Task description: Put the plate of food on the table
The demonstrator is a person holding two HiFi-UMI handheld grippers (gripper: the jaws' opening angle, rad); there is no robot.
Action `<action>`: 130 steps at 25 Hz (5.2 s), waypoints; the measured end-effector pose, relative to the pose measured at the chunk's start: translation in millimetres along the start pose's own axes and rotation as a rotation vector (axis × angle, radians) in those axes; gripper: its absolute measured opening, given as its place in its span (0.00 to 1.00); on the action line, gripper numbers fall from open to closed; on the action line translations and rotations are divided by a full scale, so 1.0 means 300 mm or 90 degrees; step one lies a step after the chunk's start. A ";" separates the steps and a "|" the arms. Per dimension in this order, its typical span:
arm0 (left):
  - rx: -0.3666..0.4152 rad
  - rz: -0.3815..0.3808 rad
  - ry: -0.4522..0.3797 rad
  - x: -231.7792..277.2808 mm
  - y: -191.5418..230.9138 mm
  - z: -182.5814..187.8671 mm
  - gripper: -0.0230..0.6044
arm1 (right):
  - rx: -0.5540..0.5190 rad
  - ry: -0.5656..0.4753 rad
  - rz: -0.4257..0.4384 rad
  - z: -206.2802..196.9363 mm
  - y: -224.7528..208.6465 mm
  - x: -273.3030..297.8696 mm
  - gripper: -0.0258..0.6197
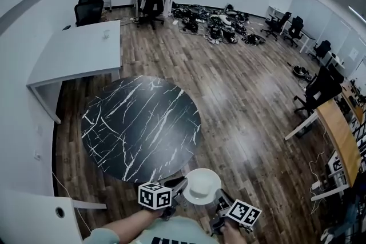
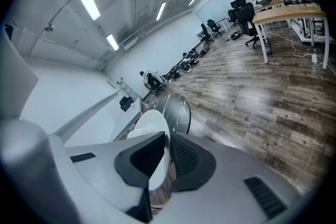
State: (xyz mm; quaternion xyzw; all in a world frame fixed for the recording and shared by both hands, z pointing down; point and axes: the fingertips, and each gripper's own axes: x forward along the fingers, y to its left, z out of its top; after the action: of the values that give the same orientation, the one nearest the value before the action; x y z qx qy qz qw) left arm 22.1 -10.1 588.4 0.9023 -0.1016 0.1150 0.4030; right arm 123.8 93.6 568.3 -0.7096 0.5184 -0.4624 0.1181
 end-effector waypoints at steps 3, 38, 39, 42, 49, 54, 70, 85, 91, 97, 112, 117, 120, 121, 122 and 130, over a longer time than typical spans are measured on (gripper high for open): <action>0.000 -0.004 -0.009 -0.021 0.024 0.029 0.11 | -0.009 -0.004 0.002 0.002 0.037 0.026 0.10; -0.052 0.167 -0.123 -0.118 0.382 0.293 0.10 | -0.089 0.159 0.122 0.074 0.251 0.552 0.10; -0.055 0.176 -0.127 -0.117 0.398 0.303 0.10 | -0.093 0.168 0.126 0.080 0.257 0.577 0.10; -0.065 0.203 -0.137 -0.118 0.440 0.333 0.10 | -0.104 0.195 0.137 0.090 0.277 0.644 0.10; -0.086 0.246 -0.162 -0.103 0.524 0.390 0.11 | -0.128 0.235 0.161 0.127 0.310 0.781 0.10; -0.099 0.271 -0.169 -0.089 0.578 0.414 0.11 | -0.139 0.258 0.171 0.145 0.326 0.856 0.10; -0.130 0.340 -0.182 -0.069 0.734 0.387 0.11 | -0.168 0.334 0.190 0.097 0.306 1.049 0.10; -0.169 0.397 -0.175 -0.018 0.873 0.286 0.11 | -0.214 0.406 0.191 0.016 0.218 1.213 0.10; -0.181 0.410 -0.163 0.005 0.934 0.247 0.11 | -0.217 0.429 0.184 -0.022 0.176 1.277 0.10; -0.185 0.418 -0.144 0.023 0.991 0.227 0.11 | -0.217 0.446 0.178 -0.047 0.149 1.329 0.10; -0.185 0.431 -0.099 0.057 1.104 0.162 0.11 | -0.235 0.461 0.163 -0.105 0.096 1.415 0.10; -0.182 0.437 -0.081 0.074 1.132 0.145 0.12 | -0.248 0.468 0.155 -0.111 0.080 1.443 0.10; -0.181 0.441 -0.072 0.081 1.147 0.135 0.12 | -0.257 0.470 0.153 -0.117 0.075 1.456 0.10; -0.180 0.442 -0.069 0.082 1.152 0.132 0.12 | -0.260 0.470 0.152 -0.120 0.072 1.461 0.11; -0.179 0.443 -0.067 0.084 1.157 0.131 0.12 | -0.262 0.470 0.152 -0.122 0.070 1.466 0.11; -0.173 0.450 -0.044 0.089 1.179 0.105 0.12 | -0.297 0.473 0.146 -0.145 0.058 1.487 0.11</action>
State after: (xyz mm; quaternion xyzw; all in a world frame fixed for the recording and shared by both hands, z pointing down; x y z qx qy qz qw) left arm -46.0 -267.6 824.7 0.7532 -0.4345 0.2018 0.4508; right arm 94.7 -277.5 819.0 -0.4414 0.6913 -0.5401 -0.1885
